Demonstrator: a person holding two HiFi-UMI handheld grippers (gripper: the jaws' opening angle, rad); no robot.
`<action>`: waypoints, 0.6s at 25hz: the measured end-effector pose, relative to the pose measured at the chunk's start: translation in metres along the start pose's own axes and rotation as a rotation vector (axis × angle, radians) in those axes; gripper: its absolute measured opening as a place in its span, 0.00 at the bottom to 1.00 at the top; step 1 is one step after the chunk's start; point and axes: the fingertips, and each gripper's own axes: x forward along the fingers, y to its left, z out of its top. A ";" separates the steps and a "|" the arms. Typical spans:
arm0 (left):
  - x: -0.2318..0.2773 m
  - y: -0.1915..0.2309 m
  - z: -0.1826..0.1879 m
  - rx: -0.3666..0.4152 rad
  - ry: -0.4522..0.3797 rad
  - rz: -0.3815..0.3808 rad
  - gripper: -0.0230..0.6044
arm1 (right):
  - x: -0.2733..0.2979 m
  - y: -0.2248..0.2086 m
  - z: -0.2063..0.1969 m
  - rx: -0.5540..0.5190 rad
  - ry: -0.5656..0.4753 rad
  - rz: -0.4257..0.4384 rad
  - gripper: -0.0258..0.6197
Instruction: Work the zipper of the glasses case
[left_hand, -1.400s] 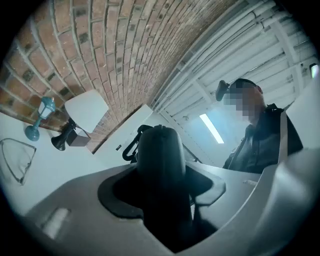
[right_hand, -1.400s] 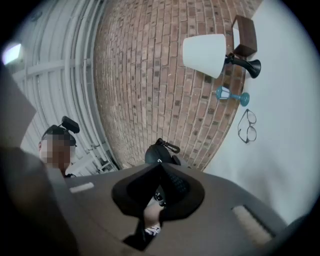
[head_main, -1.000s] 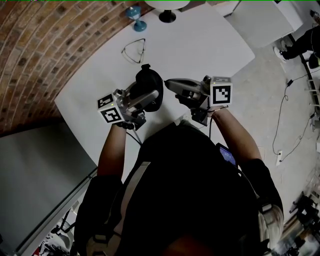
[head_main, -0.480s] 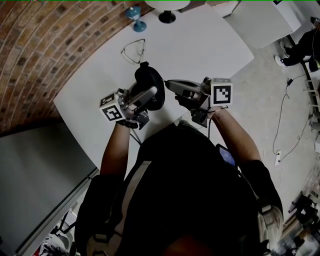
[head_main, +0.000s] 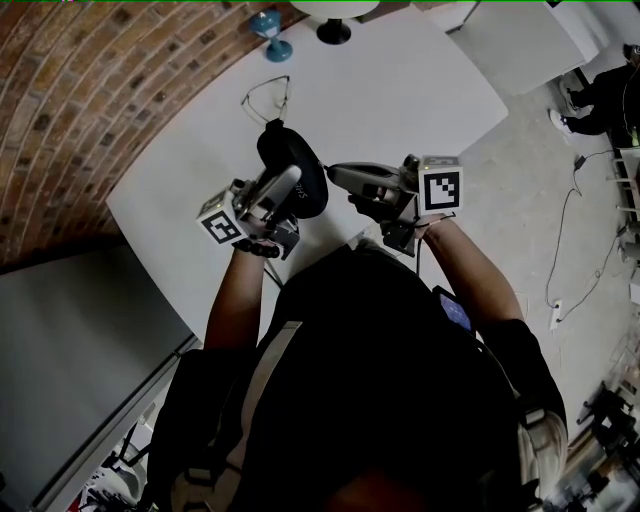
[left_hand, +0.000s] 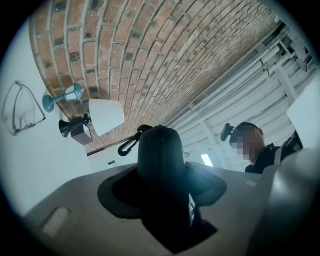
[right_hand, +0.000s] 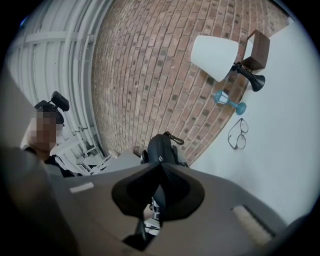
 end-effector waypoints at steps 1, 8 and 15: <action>-0.002 0.001 0.000 -0.025 -0.021 -0.003 0.45 | 0.000 -0.001 0.000 -0.002 0.004 -0.006 0.05; -0.004 0.004 0.006 -0.063 -0.090 -0.013 0.45 | 0.003 -0.001 0.001 0.003 0.003 -0.016 0.05; -0.003 0.007 0.013 -0.089 -0.136 -0.018 0.45 | 0.005 0.004 0.000 0.018 -0.006 0.021 0.05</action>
